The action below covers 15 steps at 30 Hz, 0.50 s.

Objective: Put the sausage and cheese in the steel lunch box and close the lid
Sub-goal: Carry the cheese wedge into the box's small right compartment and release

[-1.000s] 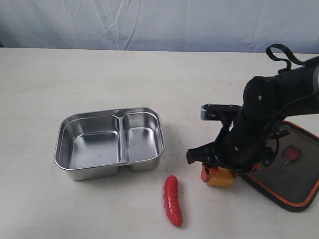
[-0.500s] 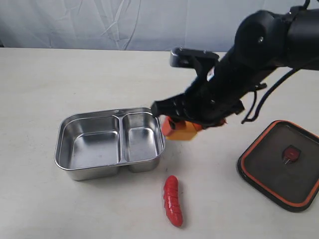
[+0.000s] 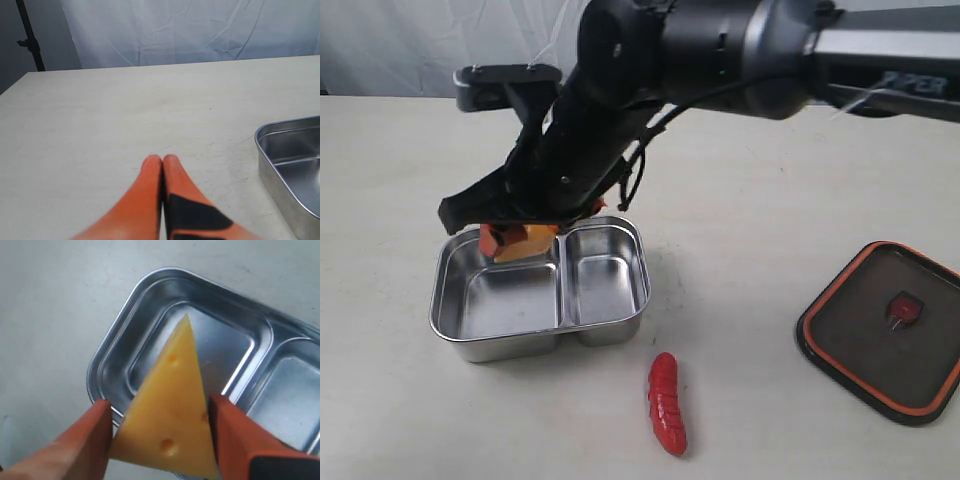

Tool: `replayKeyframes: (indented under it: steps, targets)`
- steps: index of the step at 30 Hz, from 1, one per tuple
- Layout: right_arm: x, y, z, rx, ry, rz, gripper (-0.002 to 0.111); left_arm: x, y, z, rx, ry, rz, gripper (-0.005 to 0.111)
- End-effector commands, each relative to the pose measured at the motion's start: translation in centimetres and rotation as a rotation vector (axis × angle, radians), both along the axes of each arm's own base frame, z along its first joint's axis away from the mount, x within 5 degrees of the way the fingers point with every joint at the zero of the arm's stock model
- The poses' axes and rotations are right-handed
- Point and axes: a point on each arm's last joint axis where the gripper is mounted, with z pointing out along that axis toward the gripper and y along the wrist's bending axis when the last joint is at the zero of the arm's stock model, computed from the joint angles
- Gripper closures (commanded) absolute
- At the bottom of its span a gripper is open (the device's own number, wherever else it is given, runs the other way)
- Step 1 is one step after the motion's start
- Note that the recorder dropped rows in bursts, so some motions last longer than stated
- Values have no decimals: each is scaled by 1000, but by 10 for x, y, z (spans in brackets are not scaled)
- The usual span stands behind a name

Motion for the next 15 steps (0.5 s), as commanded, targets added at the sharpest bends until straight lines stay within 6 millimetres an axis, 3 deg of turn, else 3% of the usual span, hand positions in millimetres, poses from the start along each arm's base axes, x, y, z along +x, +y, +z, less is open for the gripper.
replayKeyframes:
  steps: [1, 6, 15]
  targets:
    - [1, 18, -15, -67, 7, 66, 109, 0, -1, 0, 3, -14, -12, 107]
    - [1, 25, -26, -121, 12, 99, 109, 0, -1, 0, 3, -14, -12, 107]
    - [8, 14, -26, -241, -54, 45, 109, 0, -1, 0, 3, -14, -12, 107]
